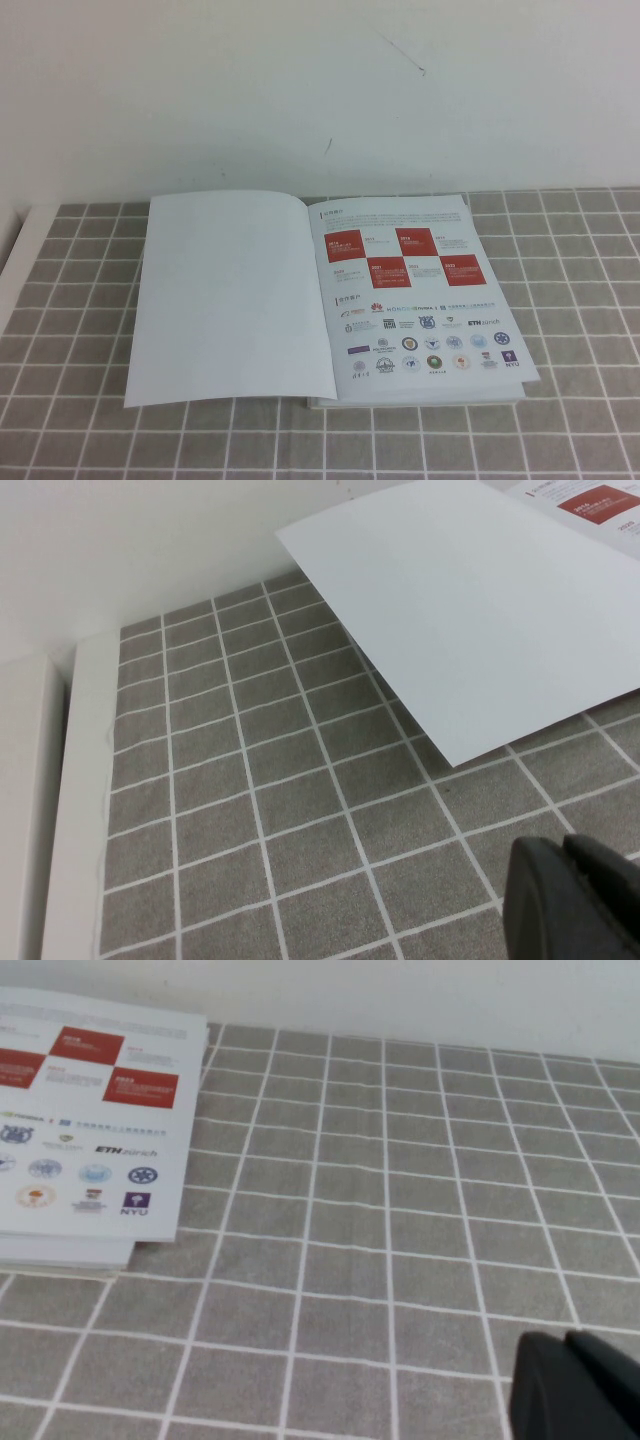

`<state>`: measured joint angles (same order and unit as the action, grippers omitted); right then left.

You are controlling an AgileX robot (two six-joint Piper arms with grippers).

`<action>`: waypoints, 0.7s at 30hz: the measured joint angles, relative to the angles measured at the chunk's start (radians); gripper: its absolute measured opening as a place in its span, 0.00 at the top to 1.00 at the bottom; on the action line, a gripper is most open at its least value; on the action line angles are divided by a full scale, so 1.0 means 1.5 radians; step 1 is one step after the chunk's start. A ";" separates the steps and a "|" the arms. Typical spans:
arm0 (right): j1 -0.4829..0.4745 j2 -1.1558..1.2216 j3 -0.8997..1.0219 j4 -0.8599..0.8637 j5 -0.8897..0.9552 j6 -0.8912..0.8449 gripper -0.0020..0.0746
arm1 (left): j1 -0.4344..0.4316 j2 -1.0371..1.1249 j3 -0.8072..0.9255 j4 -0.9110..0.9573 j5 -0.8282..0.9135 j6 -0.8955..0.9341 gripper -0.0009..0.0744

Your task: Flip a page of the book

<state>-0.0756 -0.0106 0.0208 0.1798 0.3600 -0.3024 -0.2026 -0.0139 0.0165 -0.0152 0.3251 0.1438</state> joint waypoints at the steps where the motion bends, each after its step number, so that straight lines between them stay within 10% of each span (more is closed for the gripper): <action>1: 0.010 0.000 0.000 0.000 0.000 0.000 0.98 | 0.000 0.000 0.000 0.000 0.000 0.000 0.99; 21: 0.035 0.000 0.000 0.001 0.000 0.000 0.98 | 0.000 0.000 0.000 0.000 0.000 0.000 0.99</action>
<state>-0.0232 -0.0106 0.0208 0.1816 0.3600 -0.3024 -0.2026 -0.0139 0.0165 -0.0152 0.3251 0.1438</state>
